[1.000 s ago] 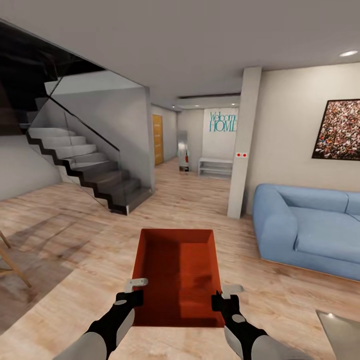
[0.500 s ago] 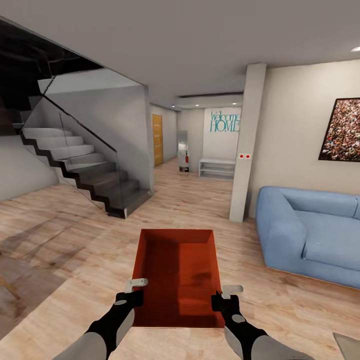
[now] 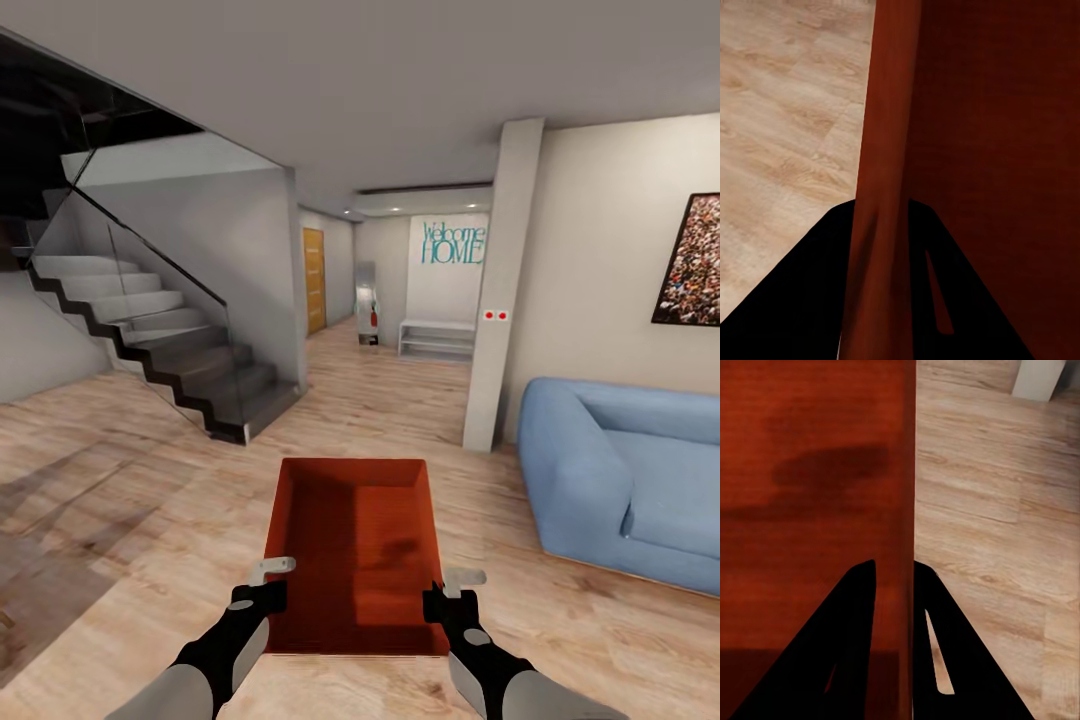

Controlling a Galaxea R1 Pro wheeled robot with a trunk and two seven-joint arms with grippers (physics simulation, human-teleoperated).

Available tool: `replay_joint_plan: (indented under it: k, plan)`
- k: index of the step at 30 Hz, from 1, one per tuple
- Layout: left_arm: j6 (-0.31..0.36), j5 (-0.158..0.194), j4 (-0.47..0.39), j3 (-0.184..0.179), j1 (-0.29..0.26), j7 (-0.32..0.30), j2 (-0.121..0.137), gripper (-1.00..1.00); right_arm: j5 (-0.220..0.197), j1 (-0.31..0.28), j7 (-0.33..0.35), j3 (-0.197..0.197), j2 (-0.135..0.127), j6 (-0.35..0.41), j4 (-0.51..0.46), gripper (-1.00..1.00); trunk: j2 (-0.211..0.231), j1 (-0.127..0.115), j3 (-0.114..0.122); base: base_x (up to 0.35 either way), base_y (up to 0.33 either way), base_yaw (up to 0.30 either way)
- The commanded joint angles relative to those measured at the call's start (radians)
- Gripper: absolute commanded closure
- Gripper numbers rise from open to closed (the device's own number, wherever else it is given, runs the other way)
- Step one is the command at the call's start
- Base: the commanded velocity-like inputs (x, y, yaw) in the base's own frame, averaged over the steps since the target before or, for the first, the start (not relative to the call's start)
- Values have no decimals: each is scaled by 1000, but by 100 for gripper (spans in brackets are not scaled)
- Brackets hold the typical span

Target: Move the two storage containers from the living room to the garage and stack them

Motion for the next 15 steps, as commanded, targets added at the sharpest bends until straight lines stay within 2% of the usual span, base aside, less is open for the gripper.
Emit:
replay_joint_plan:
  k: [1, 15]
  plan:
    - [6, 11, 1, 7, 0, 6, 1, 100, 8, -2, -6, -41, -1, -12, -3, 100, -2, 1, -2, 321, 0, 0]
    - [6, 11, 1, 8, 0, 7, 1, 100, 8, -2, -6, -41, -1, -12, -3, 100, -2, 1, -2, 321, 0, 0]
